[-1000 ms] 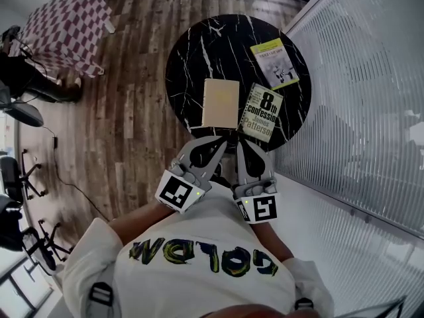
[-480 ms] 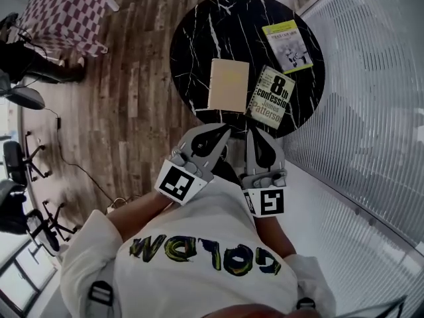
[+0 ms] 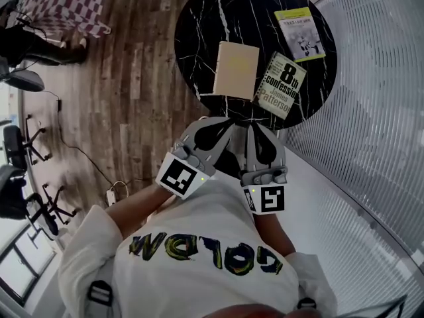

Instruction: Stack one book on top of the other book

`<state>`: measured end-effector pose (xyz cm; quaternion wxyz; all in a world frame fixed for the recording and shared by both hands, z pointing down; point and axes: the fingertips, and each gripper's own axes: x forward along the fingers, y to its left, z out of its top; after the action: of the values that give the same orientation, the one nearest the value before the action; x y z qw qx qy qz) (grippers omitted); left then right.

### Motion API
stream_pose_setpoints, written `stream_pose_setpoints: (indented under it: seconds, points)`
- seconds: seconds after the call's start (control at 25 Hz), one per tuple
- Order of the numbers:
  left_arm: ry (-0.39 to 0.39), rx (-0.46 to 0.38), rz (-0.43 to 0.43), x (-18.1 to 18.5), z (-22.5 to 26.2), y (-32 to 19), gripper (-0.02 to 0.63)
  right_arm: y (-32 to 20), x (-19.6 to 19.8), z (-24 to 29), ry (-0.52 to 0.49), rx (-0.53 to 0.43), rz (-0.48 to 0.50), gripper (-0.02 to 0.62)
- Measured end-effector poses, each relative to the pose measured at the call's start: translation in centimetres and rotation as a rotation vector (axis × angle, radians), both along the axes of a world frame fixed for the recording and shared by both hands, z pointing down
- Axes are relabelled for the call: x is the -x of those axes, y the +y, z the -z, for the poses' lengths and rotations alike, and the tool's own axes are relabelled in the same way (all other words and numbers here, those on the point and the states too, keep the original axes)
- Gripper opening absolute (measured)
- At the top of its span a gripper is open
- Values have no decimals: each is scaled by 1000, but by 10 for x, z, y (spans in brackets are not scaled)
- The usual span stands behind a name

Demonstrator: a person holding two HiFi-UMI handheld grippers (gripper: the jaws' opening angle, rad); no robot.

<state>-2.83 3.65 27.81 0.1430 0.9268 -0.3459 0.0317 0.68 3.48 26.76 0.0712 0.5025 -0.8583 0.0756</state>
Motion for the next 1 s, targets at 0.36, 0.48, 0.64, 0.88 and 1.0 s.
stream_pose_setpoints:
  seconds: [0.36, 0.48, 0.64, 0.88, 1.0]
  points:
    - [-74, -19, -29, 4, -18, -11, 2, -10, 8, -16, -6, 25, 21, 3]
    - [-82, -2, -31, 4, -27, -15, 3, -15, 8, -23, -9, 35, 22, 3]
    - [-102, 15, -41, 1, -42, -20, 11, -25, 2, -36, -12, 56, 9, 3]
    - [-119, 40, -21, 5, -64, -28, 15, -30, -2, -59, -7, 106, 9, 5]
    - [-119, 62, -5, 8, -77, -35, 17, -31, -4, -71, -9, 124, 13, 6]
